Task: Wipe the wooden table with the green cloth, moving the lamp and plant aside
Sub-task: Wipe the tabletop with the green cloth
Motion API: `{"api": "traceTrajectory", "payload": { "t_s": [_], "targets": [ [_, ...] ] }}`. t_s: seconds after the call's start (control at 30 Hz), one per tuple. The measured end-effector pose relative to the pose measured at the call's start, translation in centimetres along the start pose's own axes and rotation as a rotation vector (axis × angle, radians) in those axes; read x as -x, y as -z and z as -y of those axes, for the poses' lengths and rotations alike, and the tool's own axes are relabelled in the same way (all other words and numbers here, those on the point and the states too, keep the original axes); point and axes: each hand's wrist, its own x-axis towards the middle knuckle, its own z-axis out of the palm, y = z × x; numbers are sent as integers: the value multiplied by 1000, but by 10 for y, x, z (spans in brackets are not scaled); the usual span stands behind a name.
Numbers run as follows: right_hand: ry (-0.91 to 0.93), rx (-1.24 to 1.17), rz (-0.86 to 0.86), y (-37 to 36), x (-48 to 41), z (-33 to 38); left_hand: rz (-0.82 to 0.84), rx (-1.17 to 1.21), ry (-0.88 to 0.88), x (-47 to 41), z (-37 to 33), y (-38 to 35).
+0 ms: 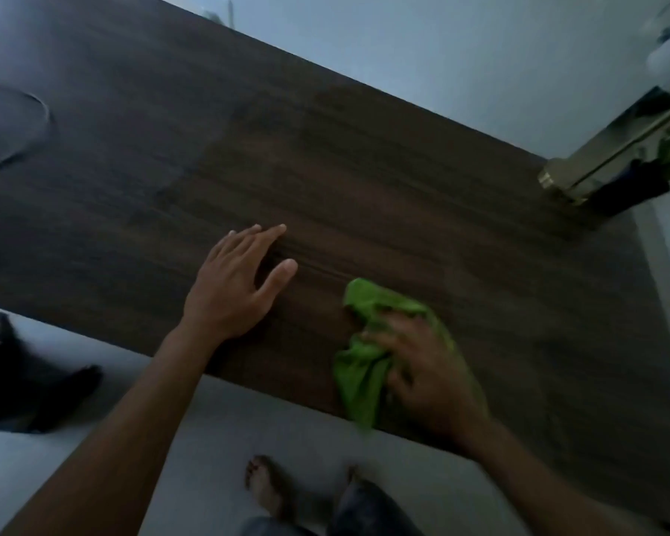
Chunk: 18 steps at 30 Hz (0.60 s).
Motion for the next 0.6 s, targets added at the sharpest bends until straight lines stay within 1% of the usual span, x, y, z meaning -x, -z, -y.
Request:
{"api": "traceTrajectory", "payload": {
  "t_s": [0.07, 0.13, 0.2, 0.23, 0.3, 0.33, 0.37, 0.43, 0.47, 0.53, 0.6],
  "targets": [
    [-163, 73, -36, 28, -23, -63, 86, -122, -10, -5, -5, -5],
    [-350, 119, -145, 47, -66, -103, 146, -154, -2, -10, -7, -8],
    [-551, 152, -268, 58, -115, -121, 244, -139, -7, -18, -16, -18],
    [-590, 154, -276, 53, -138, -110, 274, -113, -4, -20, -18, -18],
    [-530, 159, -274, 34, -157, -80, 309, 13, -5, -32, -30, -25],
    [-440, 141, -263, 22, -148, -62, 312, 95, -5, -41, -40, -31],
    [-318, 130, -224, 11, -127, -43, 301, 160, -5, -48, -47, -37],
    [-118, 98, -97, -3, -51, -15, 287, 223, -29, -63, -65, -56],
    [-59, 78, -44, -4, -9, -9, 303, 218, -53, -70, -74, -66],
    [-25, 27, 14, 7, 53, -25, 357, 116, -130, -78, -91, -85],
    [-120, 47, -10, 30, 83, -77, 406, -73, -248, -80, -109, -104]
  ]
}}
